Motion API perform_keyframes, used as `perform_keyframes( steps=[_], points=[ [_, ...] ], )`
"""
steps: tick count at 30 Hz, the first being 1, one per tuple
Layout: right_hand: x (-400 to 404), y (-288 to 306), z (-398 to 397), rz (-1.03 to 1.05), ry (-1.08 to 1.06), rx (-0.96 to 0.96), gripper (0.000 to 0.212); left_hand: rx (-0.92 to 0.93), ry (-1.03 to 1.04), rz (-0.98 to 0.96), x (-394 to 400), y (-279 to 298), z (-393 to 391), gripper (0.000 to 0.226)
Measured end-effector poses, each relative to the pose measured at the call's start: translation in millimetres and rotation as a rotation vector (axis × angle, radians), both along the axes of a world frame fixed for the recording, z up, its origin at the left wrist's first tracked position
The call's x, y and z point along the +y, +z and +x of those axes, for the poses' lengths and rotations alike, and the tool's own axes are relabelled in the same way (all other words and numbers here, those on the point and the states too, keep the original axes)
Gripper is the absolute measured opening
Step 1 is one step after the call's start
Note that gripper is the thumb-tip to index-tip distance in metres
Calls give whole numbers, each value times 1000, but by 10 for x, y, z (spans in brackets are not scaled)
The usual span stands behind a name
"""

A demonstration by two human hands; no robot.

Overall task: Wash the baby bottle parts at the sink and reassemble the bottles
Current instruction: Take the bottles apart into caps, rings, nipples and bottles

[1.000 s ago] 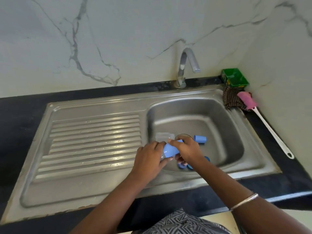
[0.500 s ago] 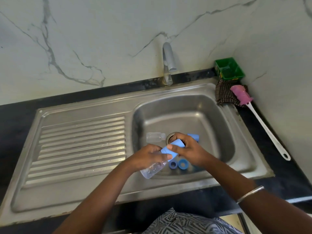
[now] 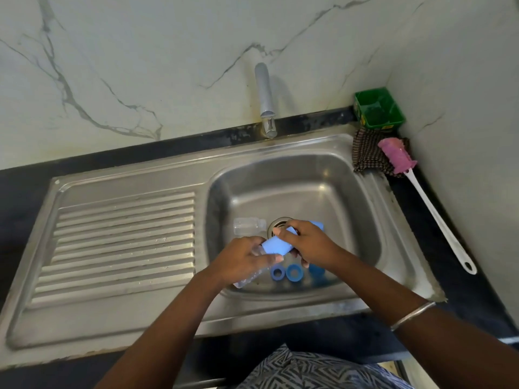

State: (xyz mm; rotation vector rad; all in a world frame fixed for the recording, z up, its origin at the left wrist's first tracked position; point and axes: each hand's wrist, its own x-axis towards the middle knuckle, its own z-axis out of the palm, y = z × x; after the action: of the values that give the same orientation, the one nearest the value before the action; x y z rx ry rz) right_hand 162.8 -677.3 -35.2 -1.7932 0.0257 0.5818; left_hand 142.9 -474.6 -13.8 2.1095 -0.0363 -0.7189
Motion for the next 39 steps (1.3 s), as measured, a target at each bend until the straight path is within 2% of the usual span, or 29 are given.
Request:
perform_keyframes(
  steps=[2,4,6,9,13,14,16,18,20,22,25,29,32,36,39],
  points=[
    [-58,16,11,108,61,12,37,96,41,-94,-15,27,33,47],
    [-105,8,-1,182,121,69,40,182,-2,-111,-6,82,87,45],
    [-161,-19,-32,302,128,159,44,315,-18,-172,46,127,122,54],
    [-278,-45,-37,463,108,177,30,554,28,-393,152,130,110,54],
    [-415,-118,49,519,-40,198,24,523,57,-338,149,70,84,53],
    [-443,-158,64,451,-85,191,25,507,97,-334,149,49,82,57],
    [-497,-262,66,66,-92,61,27,500,197,-352,164,15,80,57],
    [-530,-403,45,-438,84,-118,31,486,290,-355,163,9,66,47],
    [-500,-500,18,-661,262,-125,39,418,339,-279,138,-4,57,47],
    [-441,-586,15,-707,314,-57,36,294,330,-108,108,-18,45,54],
    [-334,-676,37,-764,326,-39,27,122,212,74,123,-43,-15,54],
    [-262,-744,73,-842,383,-49,35,-8,26,247,163,-101,-127,56],
    [-251,-764,66,-823,374,-27,41,-86,-23,316,185,-126,-206,61],
    [-117,-638,27,-880,300,-112,42,-192,-88,388,199,-123,-247,56],
    [125,-408,-10,-649,63,-138,41,-317,-140,443,173,-121,-252,53]
  ],
)
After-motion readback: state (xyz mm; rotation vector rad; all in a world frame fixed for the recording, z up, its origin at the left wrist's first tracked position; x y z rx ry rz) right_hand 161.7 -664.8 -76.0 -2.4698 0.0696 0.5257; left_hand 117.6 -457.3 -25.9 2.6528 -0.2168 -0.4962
